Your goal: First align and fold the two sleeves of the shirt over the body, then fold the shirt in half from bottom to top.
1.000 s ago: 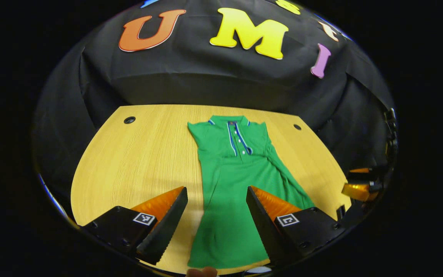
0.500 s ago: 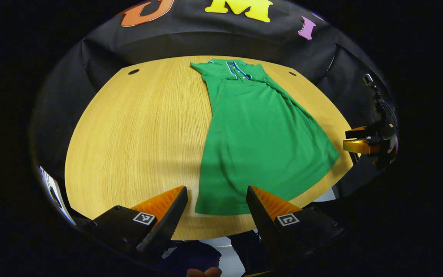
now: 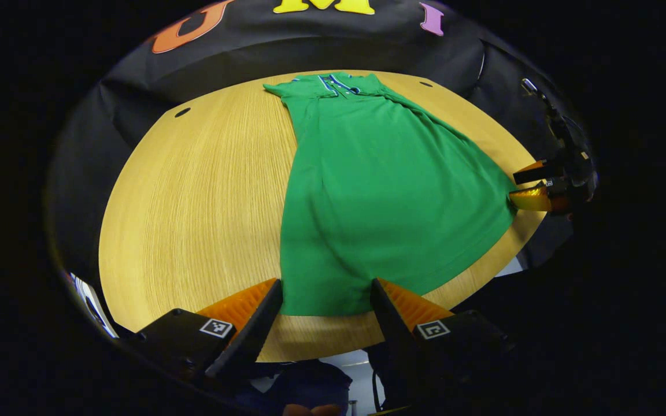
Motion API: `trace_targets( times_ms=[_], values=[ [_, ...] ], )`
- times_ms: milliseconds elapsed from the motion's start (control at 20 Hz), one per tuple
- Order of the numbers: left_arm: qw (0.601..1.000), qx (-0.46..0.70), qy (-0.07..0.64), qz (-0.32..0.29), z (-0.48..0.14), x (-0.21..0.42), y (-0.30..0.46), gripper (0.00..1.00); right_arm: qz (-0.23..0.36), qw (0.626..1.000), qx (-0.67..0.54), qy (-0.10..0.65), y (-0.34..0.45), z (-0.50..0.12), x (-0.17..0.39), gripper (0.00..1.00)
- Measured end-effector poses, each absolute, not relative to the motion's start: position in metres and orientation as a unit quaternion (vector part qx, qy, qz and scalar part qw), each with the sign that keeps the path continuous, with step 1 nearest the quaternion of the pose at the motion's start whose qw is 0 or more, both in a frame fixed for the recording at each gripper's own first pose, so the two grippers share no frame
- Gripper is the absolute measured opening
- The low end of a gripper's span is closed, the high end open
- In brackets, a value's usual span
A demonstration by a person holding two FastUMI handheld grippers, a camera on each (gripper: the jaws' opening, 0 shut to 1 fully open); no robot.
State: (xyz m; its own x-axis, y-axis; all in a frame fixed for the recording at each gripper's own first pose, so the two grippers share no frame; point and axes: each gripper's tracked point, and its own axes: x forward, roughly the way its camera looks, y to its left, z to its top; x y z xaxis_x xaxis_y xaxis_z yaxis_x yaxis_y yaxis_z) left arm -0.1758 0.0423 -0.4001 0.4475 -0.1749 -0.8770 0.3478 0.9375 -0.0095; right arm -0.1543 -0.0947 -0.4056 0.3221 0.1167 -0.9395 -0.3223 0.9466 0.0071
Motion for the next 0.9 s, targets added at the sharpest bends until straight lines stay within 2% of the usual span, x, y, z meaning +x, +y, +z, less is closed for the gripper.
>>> trace_targets(
  times_ms=[200,250,300,350,450,500,550,600,750,900],
  values=[
    [0.852,0.078,0.496,-0.147,-0.401,-0.178,0.044,0.99,0.146,0.8,-0.1,0.573,-0.094,-0.406,-0.157,0.94],
    [0.855,0.074,0.494,-0.14,-0.402,-0.178,0.041,0.97,0.146,0.798,-0.1,0.576,-0.094,-0.407,-0.159,0.89],
    [0.856,0.072,0.493,-0.138,-0.402,-0.181,0.036,0.93,0.145,0.793,-0.106,0.582,-0.094,-0.407,-0.16,0.78],
    [0.858,0.074,0.488,-0.141,-0.4,-0.183,0.03,0.79,0.147,0.792,-0.1,0.584,-0.091,-0.409,-0.16,0.67],
    [0.862,0.084,0.478,-0.147,-0.4,-0.18,0.02,0.4,0.133,0.79,-0.087,0.593,-0.088,-0.407,-0.159,0.36],
    [0.861,0.087,0.477,-0.152,-0.401,-0.182,0.018,0.31,0.137,0.789,-0.083,0.593,-0.087,-0.406,-0.159,0.21],
    [0.861,0.083,0.477,-0.157,-0.401,-0.181,0.015,0.21,0.136,0.787,-0.078,0.596,-0.086,-0.406,-0.158,0.2],
    [0.861,0.076,0.477,-0.159,-0.401,-0.18,0.015,0.17,0.137,0.787,-0.071,0.597,-0.085,-0.405,-0.158,0.07],
    [0.848,0.016,0.501,-0.172,-0.394,-0.185,0.005,0.06,0.14,0.783,-0.03,0.605,-0.081,-0.399,-0.159,0.02],
    [0.854,-0.003,0.489,-0.179,-0.366,-0.169,0.007,0.04,0.147,0.795,-0.006,0.589,-0.079,-0.373,-0.146,0.02]
  ],
)
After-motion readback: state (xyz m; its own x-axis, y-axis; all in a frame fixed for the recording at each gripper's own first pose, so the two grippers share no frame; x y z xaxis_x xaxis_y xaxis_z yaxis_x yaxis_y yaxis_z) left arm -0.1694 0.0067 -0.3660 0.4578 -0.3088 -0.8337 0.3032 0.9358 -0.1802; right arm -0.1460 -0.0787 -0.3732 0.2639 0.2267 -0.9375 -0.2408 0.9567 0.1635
